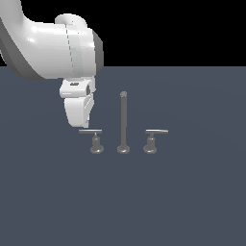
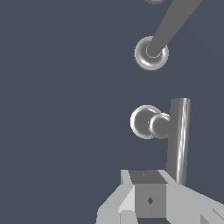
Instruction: Turn on the faucet by rotating a designated handle.
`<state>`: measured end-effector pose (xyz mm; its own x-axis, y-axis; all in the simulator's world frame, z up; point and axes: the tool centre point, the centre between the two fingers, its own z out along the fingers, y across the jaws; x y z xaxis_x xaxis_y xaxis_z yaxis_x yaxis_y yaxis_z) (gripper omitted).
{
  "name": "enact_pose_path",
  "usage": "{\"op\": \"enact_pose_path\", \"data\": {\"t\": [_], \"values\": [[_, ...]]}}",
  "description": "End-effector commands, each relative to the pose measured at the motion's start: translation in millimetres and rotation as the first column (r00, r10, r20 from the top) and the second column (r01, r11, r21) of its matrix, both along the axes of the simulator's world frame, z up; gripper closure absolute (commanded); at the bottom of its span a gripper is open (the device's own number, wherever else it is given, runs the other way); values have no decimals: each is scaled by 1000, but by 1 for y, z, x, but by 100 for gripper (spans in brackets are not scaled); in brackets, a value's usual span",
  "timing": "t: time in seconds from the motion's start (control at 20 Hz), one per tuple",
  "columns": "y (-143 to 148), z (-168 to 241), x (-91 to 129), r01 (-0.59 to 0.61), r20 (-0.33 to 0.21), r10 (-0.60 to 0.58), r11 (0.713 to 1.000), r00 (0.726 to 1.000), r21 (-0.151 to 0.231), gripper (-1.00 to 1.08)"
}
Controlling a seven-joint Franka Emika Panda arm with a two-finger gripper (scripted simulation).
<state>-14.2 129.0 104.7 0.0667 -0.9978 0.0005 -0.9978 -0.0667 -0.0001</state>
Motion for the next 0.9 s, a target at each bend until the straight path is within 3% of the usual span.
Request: {"op": "enact_pose_path", "data": {"t": [0.0, 0.6, 0.85], "values": [[-2, -7, 6, 30, 0, -30, 1000, 1000, -1, 108], [-4, -16, 14, 69, 0, -69, 998, 998, 0, 108], [7, -16, -3, 69, 0, -69, 998, 998, 0, 108]]}}
